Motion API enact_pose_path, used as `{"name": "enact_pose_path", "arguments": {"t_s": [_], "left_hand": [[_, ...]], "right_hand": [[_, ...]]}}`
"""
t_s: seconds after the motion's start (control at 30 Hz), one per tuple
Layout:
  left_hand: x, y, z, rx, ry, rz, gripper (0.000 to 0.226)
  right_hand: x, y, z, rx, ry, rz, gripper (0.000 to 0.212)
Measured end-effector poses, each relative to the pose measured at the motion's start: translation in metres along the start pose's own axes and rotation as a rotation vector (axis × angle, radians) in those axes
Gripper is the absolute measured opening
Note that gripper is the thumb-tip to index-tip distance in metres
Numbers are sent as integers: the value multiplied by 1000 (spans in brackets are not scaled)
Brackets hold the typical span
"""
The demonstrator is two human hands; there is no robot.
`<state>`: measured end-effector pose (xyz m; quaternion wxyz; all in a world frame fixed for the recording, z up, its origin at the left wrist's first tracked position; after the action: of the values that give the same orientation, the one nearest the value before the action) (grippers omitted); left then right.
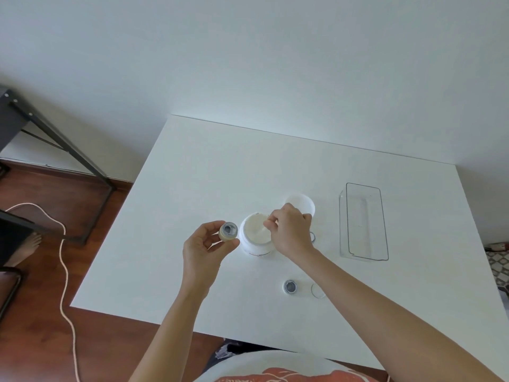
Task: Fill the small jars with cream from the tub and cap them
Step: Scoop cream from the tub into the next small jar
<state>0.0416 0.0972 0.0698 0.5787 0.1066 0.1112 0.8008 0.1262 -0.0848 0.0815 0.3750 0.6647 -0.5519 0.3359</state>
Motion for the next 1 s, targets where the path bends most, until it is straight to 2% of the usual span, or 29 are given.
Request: {"name": "enact_pose_path", "arguments": {"t_s": [0.23,0.43,0.6,0.77,0.9,1.0], "left_hand": [[-6,-2,0,-13,-6,-32,35],[-18,-6,3,-12,-29,-52,34],[-33,-9,8,5,-55,-83,36],[-44,-9,15,6,-48,-124,36],[-46,-9,17,9,-27,-126,36],[-46,-9,18,4,-16,-126,35]], "right_hand": [[24,3,24,-375,-328,-37,25],[51,8,28,-477,-622,-40,31],[70,13,16,-399,-713,-32,28],[74,19,3,-319,-596,42,24],[77,26,-7,-112,-348,193,16],[81,36,-17,123,-202,305,11]]}}
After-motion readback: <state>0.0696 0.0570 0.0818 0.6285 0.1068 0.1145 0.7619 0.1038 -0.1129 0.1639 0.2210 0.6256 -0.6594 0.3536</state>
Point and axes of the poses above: each hand's wrist, its own y-axis away from the middle knuckle, its own x-axis out of the back of the hand, z = x × y, the point moved 3 cm from there along -y, towards the middle knuckle, and after that the axes turned 4 degrees about -y, right-handed, at the moved point
